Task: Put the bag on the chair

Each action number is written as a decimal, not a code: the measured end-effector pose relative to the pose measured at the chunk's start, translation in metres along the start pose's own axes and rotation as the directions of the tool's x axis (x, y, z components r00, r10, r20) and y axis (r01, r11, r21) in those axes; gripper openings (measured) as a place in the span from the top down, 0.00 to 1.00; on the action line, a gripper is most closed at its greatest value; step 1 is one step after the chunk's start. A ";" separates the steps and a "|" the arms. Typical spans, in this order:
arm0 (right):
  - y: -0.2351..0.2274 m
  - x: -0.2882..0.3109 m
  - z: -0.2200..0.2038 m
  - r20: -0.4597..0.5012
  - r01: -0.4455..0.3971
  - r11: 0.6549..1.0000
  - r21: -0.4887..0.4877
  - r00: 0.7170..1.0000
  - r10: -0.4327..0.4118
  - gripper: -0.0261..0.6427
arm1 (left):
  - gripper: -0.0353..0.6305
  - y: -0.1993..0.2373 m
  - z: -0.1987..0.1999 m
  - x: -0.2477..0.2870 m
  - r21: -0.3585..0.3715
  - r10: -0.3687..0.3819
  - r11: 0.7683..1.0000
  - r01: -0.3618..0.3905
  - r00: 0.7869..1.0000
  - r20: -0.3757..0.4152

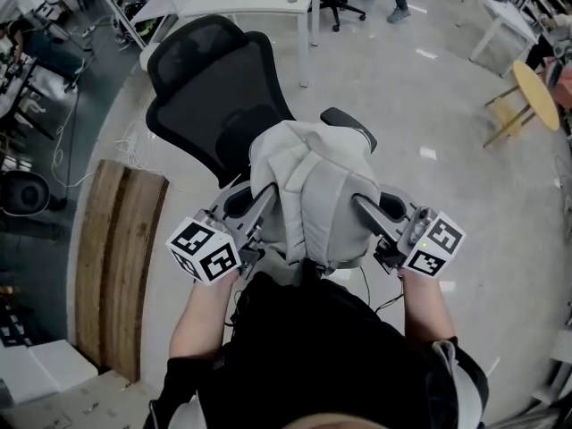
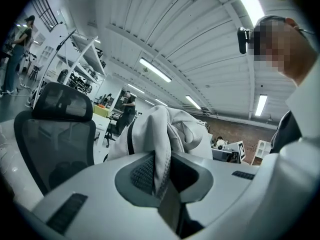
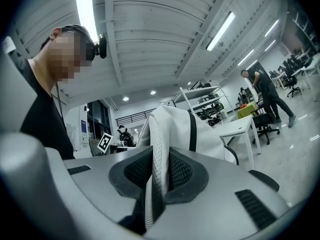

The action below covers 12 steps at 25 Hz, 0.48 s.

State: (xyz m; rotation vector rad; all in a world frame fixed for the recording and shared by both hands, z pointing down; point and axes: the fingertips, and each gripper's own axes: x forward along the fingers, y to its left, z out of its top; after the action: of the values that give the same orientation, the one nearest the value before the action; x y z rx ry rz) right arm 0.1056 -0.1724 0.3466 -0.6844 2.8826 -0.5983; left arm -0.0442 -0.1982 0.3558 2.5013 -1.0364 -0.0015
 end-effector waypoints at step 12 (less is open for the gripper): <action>-0.047 0.049 -0.054 -0.043 0.300 0.952 0.064 0.954 -0.297 0.86 | 0.86 0.095 -0.039 0.045 -0.062 -0.213 0.977 0.204 0.954 -0.209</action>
State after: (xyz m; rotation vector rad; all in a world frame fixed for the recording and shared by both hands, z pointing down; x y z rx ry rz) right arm 0.0703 -0.2148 0.4136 -1.1216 2.7910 -0.7467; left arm -0.0693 -0.2731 0.4347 2.4966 -0.6759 0.1790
